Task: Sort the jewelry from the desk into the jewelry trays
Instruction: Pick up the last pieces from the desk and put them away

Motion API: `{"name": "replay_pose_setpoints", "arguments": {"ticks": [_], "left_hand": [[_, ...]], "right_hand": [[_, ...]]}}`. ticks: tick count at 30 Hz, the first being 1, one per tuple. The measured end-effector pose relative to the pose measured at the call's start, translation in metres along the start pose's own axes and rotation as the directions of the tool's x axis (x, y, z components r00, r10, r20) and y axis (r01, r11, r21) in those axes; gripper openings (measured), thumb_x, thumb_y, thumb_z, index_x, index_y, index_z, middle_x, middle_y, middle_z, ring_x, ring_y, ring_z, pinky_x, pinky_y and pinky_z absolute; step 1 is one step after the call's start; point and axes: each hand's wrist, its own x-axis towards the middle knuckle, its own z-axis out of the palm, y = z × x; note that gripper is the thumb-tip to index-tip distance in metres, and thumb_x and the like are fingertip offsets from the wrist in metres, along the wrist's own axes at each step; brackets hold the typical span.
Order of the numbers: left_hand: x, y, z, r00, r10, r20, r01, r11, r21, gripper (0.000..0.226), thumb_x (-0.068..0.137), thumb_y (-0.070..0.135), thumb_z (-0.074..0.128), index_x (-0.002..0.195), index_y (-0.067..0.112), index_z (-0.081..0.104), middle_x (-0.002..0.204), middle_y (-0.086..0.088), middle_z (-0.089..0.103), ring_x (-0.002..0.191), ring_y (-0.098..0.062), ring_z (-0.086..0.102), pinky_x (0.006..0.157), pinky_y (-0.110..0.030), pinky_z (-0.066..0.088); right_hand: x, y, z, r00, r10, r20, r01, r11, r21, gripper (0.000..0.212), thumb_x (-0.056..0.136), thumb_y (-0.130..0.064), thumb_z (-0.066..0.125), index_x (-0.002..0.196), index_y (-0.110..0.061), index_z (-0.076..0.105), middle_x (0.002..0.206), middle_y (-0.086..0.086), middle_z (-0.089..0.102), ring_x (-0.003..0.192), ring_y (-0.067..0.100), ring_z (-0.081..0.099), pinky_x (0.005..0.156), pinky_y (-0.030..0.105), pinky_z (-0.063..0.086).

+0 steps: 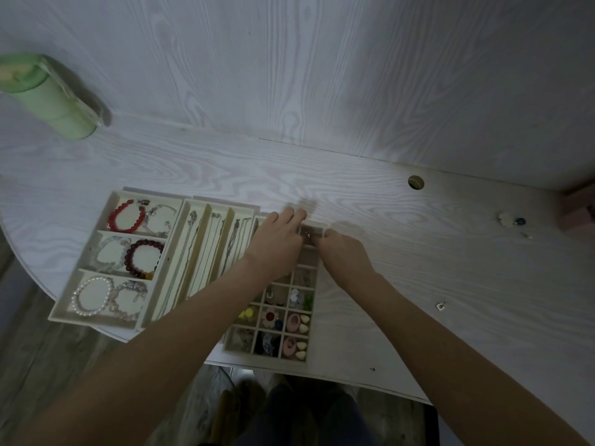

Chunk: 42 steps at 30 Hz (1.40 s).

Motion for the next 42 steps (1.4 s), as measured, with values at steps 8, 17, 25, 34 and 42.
{"name": "replay_pose_setpoints", "arguments": {"ticks": [8, 17, 25, 34, 42], "left_hand": [[0.001, 0.002, -0.003, 1.0, -0.023, 0.017, 0.023, 1.0, 0.003, 0.035, 0.087, 0.022, 0.047, 0.119, 0.016, 0.06, 0.14, -0.007, 0.03, 0.123, -0.024, 0.032, 0.094, -0.033, 0.031], [-0.001, 0.0, -0.009, 1.0, -0.024, 0.016, 0.024, 1.0, -0.019, 0.037, 0.084, 0.025, 0.05, 0.12, 0.022, 0.06, 0.14, -0.007, 0.03, 0.124, -0.024, 0.032, 0.093, -0.033, 0.03], [-0.007, -0.002, -0.013, 0.993, -0.12, -0.017, 0.111, 0.957, -0.268, 0.047, 0.085, 0.015, 0.051, 0.13, 0.028, 0.055, 0.139, -0.004, 0.032, 0.125, -0.021, 0.03, 0.099, -0.032, 0.028], [-0.01, 0.0, -0.019, 0.929, -0.365, -0.061, 0.19, 0.611, -0.768, 0.031, 0.088, -0.002, 0.051, 0.103, 0.014, 0.073, 0.119, -0.007, 0.052, 0.115, -0.021, 0.042, 0.089, -0.016, 0.03], [-0.011, 0.006, -0.024, 0.964, -0.256, -0.066, 0.092, 0.561, -0.822, 0.022, 0.091, 0.008, 0.058, 0.104, 0.018, 0.073, 0.116, -0.006, 0.054, 0.113, -0.018, 0.045, 0.091, -0.018, 0.034]], "right_hand": [[-0.001, -0.003, -0.002, 1.0, 0.002, 0.012, -0.002, 1.0, 0.006, 0.03, 0.097, -0.006, 0.044, 0.125, -0.013, 0.052, 0.111, 0.011, 0.053, 0.092, 0.027, 0.059, 0.064, 0.028, 0.035], [-0.004, -0.003, -0.007, 0.999, -0.001, 0.045, 0.0, 1.0, 0.01, 0.033, 0.098, -0.006, 0.041, 0.129, -0.014, 0.047, 0.112, 0.011, 0.052, 0.09, 0.027, 0.058, 0.063, 0.029, 0.033], [-0.007, 0.001, -0.009, 0.968, 0.252, -0.007, -0.19, 0.747, 0.637, 0.04, 0.101, -0.014, 0.034, 0.14, -0.011, 0.045, 0.127, 0.015, 0.056, 0.114, 0.028, 0.053, 0.092, 0.032, 0.042], [-0.012, 0.013, -0.021, 0.934, 0.152, 0.323, -0.237, -0.412, 0.88, 0.041, 0.096, 0.011, 0.038, 0.134, -0.004, 0.043, 0.118, 0.019, 0.057, 0.11, 0.024, 0.06, 0.092, 0.025, 0.049], [-0.019, 0.006, -0.024, 0.945, 0.155, 0.289, -0.252, -0.219, 0.943, 0.054, 0.088, 0.003, 0.06, 0.136, -0.012, 0.041, 0.103, 0.012, 0.067, 0.096, 0.017, 0.065, 0.083, 0.023, 0.051]]}}
